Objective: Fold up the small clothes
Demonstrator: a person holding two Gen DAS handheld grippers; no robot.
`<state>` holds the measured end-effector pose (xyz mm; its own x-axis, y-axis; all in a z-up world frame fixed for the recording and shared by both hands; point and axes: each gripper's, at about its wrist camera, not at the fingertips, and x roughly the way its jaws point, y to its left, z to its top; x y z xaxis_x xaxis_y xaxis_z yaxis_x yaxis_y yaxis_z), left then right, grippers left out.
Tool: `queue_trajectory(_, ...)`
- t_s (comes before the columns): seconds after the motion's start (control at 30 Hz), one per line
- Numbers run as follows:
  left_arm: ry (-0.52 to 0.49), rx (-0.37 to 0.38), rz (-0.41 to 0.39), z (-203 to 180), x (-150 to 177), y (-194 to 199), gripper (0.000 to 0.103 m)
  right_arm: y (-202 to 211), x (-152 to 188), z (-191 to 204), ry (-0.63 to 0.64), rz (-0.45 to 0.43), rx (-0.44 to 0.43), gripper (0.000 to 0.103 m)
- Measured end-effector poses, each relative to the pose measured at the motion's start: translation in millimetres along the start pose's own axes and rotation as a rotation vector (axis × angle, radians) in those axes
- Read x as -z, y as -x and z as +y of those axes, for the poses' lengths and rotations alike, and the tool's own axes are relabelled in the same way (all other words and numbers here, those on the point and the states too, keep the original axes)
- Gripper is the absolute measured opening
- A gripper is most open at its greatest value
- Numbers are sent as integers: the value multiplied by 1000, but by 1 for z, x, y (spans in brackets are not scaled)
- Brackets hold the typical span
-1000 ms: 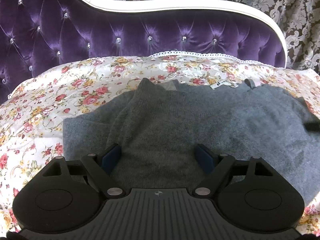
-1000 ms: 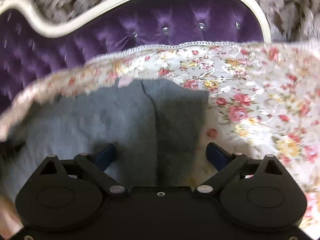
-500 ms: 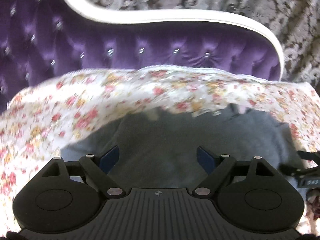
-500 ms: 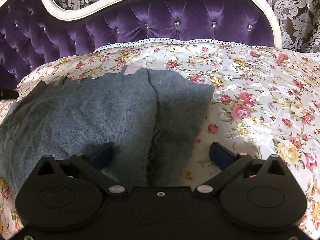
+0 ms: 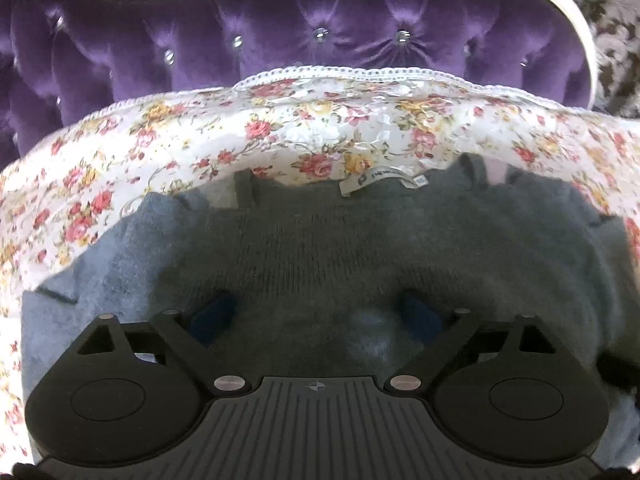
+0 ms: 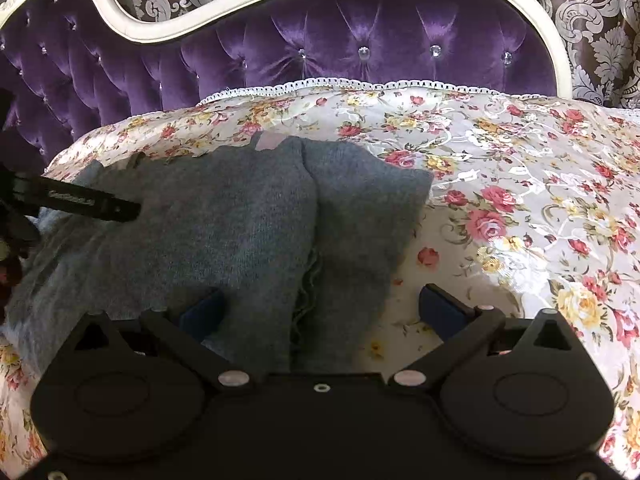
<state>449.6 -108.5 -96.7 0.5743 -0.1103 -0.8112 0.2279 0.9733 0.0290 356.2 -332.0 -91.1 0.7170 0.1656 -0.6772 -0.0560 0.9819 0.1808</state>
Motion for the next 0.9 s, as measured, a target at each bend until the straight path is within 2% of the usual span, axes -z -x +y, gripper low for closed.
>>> queue_trajectory(0.1, -4, 9, 29, 0, -7, 2, 90, 0, 0, -2, 0, -4, -10, 103)
queue_trajectory(0.2, 65, 49, 21, 9, -8, 17, 82, 1, -1, -4, -2, -1, -22, 103)
queue_trajectory(0.3, 125, 111, -7, 15, 5, 38, 81, 2, -3, -8, -6, 7, -48, 103)
queue_trajectory(0.47, 80, 142, -3, 9, 40, 55, 82, 3, -7, -18, -31, 25, -102, 103)
queue_trajectory(0.57, 1, 107, -16, 0, 50, 47, 84, 5, -8, -23, -44, 37, -136, 103)
queue_trajectory(0.6, -25, 100, -15, -3, 51, 45, 87, 7, -9, -26, -50, 45, -155, 103)
queue_trajectory(0.7, -20, 96, -1, -6, 48, 41, 91, 13, -8, -37, -102, 61, -238, 103)
queue_trajectory(0.9, -2, 108, -10, -5, 52, 37, 96, 19, 3, -65, -312, 87, -462, 103)
